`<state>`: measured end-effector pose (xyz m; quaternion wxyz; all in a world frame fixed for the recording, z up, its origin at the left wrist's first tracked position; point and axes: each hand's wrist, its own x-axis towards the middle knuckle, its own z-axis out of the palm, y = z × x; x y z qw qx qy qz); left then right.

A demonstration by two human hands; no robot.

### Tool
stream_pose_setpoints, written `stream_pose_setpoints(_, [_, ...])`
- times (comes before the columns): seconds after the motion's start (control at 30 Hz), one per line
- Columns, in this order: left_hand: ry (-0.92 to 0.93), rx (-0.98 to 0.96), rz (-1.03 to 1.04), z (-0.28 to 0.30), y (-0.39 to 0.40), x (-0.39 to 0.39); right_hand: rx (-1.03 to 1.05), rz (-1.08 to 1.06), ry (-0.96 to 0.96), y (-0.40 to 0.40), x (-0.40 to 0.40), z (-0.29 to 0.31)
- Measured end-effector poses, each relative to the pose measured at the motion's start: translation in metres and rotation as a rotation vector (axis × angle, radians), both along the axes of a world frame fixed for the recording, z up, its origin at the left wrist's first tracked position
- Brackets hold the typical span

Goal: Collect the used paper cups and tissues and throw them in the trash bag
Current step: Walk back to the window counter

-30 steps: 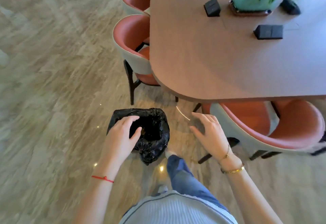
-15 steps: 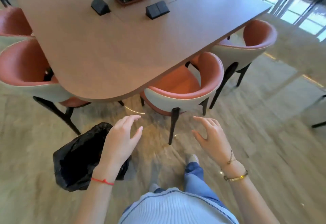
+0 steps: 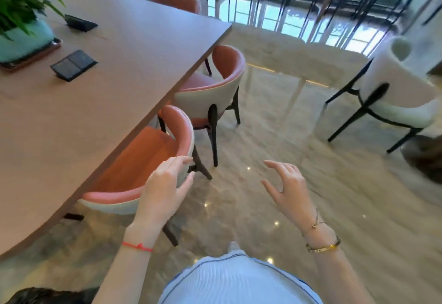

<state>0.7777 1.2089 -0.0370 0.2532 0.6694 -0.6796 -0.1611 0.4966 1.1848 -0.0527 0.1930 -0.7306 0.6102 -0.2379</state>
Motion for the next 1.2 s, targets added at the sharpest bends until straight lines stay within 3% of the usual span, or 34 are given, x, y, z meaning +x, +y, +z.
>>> stream_pose_setpoints(0.23, [0.029, 0.013, -0.152, 0.004, -0.118, -0.086, -0.003, -0.194, -0.022, -0.074, -0.08, 0.006])
stream_pose_setpoints(0.5, [0.028, 0.043, -0.29, -0.009, -0.253, -0.134, 0.019, -0.342, -0.022, -0.169, -0.129, -0.008])
stream_pose_setpoints(1.2, [-0.007, -0.012, -0.486, 0.002, -0.693, -0.247, -0.023, -0.489, -0.041, -0.573, -0.237, -0.005])
